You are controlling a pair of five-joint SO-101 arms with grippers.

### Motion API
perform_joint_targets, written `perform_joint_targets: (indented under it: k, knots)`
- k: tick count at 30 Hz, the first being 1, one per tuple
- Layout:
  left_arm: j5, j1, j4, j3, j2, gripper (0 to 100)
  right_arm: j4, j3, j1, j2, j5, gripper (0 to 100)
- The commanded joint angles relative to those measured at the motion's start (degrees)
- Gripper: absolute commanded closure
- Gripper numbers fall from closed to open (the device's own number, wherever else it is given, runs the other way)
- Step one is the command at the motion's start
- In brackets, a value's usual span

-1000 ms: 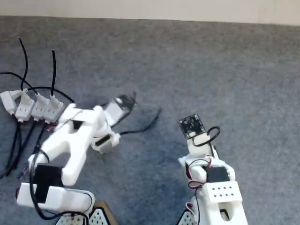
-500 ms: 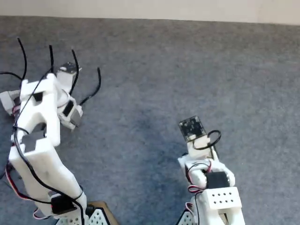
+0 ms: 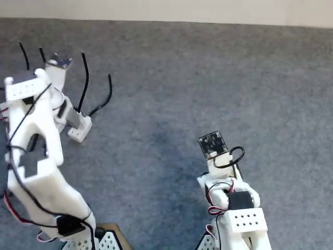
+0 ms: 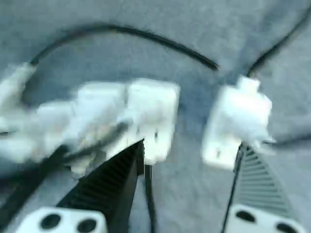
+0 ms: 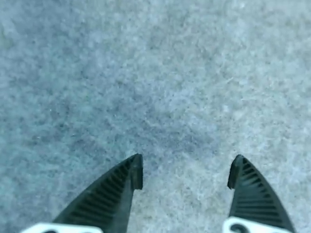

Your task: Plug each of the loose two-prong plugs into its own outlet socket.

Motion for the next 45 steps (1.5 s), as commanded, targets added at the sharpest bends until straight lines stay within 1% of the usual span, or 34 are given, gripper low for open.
perform_joint_targets:
  k: [1,4,7,8,10,12,13,15,17,21,25,28,30,34,36,38,41,45]
  knots:
    - [1.6,2.9,5.1,-1.8,-11.4,70,-1.0,-0.3,0.7,-0.5,-0.2,72.4]
    - [4.7,6.5,9.7,-1.7,-19.2,70,-1.0,-0.3,0.7,-0.5,-0.2,72.4]
    - [8.0,10.9,13.1,0.7,-27.1,76,-0.7,-0.3,0.7,-0.5,-0.3,73.8]
    - [9.1,12.4,13.2,2.8,-30.0,78,-0.7,-0.3,0.7,-0.5,-0.3,76.5]
    - [11.3,15.4,12.2,9.4,-36.2,82,-0.7,-0.3,0.7,-0.6,-0.4,85.8]
    - [12.4,18.3,9.5,17.1,-42.6,84,-0.6,-0.3,0.7,-0.6,-0.4,97.3]
    - [12.7,19.6,7.6,21.5,-45.8,85,-0.2,-0.4,0.7,-0.6,-0.4,99.8]
    - [13.6,21.9,3.7,29.9,-52.2,85,0.7,-0.7,0.7,-0.6,-0.4,97.9]
    - [14.4,23.3,-0.8,38.8,-58.4,85,2.0,-1.9,0.8,-0.6,-0.4,99.5]
    - [14.7,23.6,-11.3,55.7,-68.9,85,2.9,-3.1,4.1,-0.6,-0.5,99.4]
    - [14.7,23.7,-18.8,68.5,-75.9,85,1.1,-2.9,4.7,-0.7,-4.0,99.4]
    - [14.7,23.7,-22.1,74.6,-78.7,85,1.0,-2.9,4.8,-1.3,-4.4,99.4]
    - [14.7,23.7,-24.4,78.0,-79.8,85,1.2,-2.6,4.8,-5.3,-4.5,99.4]
    - [14.7,23.7,-29.9,84.2,-80.3,85,4.4,2.8,7.6,-21.9,-4.6,99.4]
    - [14.7,23.7,-32.3,86.2,-80.3,85,7.9,5.5,8.0,-31.2,-4.6,99.4]
    - [14.7,23.8,-34.1,88.0,-80.3,85,8.1,6.4,7.1,-29.6,-4.6,99.4]
    - [14.7,23.8,-37.3,90.9,-80.3,85,3.5,6.5,5.8,-25.4,-4.5,99.4]
    - [14.7,23.9,-44.5,96.3,-80.3,85,-1.1,10.5,5.3,-26.7,-4.2,99.4]
